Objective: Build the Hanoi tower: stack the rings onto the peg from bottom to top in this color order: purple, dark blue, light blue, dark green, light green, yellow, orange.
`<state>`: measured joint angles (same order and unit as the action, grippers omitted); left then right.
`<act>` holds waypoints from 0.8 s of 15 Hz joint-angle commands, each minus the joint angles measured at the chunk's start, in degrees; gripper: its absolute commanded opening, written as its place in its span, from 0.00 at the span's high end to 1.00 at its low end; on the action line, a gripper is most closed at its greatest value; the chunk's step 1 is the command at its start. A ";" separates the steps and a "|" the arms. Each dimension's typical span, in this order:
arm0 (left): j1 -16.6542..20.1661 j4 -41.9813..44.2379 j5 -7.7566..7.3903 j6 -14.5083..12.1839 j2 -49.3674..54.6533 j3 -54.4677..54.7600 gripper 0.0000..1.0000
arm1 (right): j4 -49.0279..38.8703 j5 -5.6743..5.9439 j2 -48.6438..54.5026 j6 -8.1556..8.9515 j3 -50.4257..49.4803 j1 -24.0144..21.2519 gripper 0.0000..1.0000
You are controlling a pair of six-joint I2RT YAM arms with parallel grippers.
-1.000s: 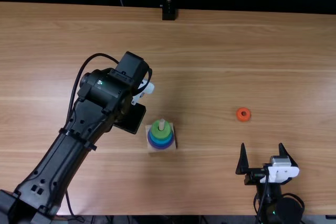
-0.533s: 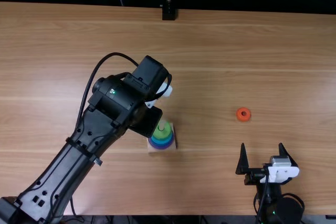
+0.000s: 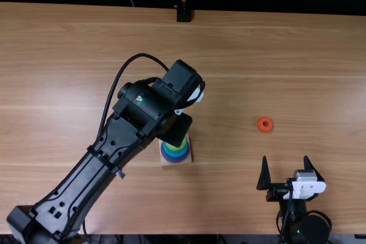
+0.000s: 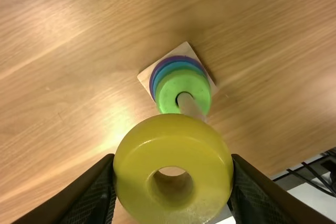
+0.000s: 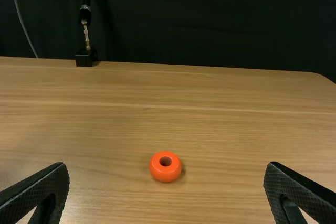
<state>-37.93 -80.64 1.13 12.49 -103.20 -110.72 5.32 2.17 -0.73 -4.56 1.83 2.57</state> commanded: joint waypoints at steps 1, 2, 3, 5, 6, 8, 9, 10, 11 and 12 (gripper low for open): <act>-1.00 0.06 0.14 0.90 -0.95 -1.87 1.00 | 0.65 0.57 0.73 0.44 -0.68 -0.63 0.00; -1.09 0.17 0.14 0.90 -1.48 -1.70 1.00 | 0.65 0.57 0.73 0.44 -0.68 -0.63 0.00; -1.09 0.17 0.14 0.80 -1.83 -1.70 1.00 | 0.65 0.57 0.73 0.44 -0.68 -0.63 0.00; -1.53 0.17 0.03 0.90 -2.01 -1.70 1.00 | 0.65 0.57 0.73 0.44 -0.68 -0.63 0.00; -1.71 0.17 0.03 0.80 -2.97 -1.70 1.00 | 0.65 0.57 0.73 0.44 -0.68 -0.63 0.00; -1.97 0.27 0.03 1.33 -3.50 -1.70 1.00 | 0.65 0.57 0.73 0.44 -0.68 -0.63 0.00; -1.97 0.27 0.03 1.43 -3.94 -1.70 1.00 | 0.65 0.57 0.73 0.44 -0.68 -0.63 0.00; -1.97 0.27 0.03 1.54 -4.29 -1.70 1.00 | 0.65 0.57 0.73 0.44 -0.68 -0.63 0.00; -1.97 0.27 0.03 1.54 -4.29 -1.70 1.00 | 0.65 0.57 0.73 0.44 -0.68 -0.63 0.00; -1.97 0.27 0.03 1.54 -4.38 -1.70 1.00 | 0.65 0.57 0.73 0.44 -0.68 -0.63 0.00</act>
<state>-39.42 -80.40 1.10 13.56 -107.09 -110.72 5.30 2.17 -0.73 -4.56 1.83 2.57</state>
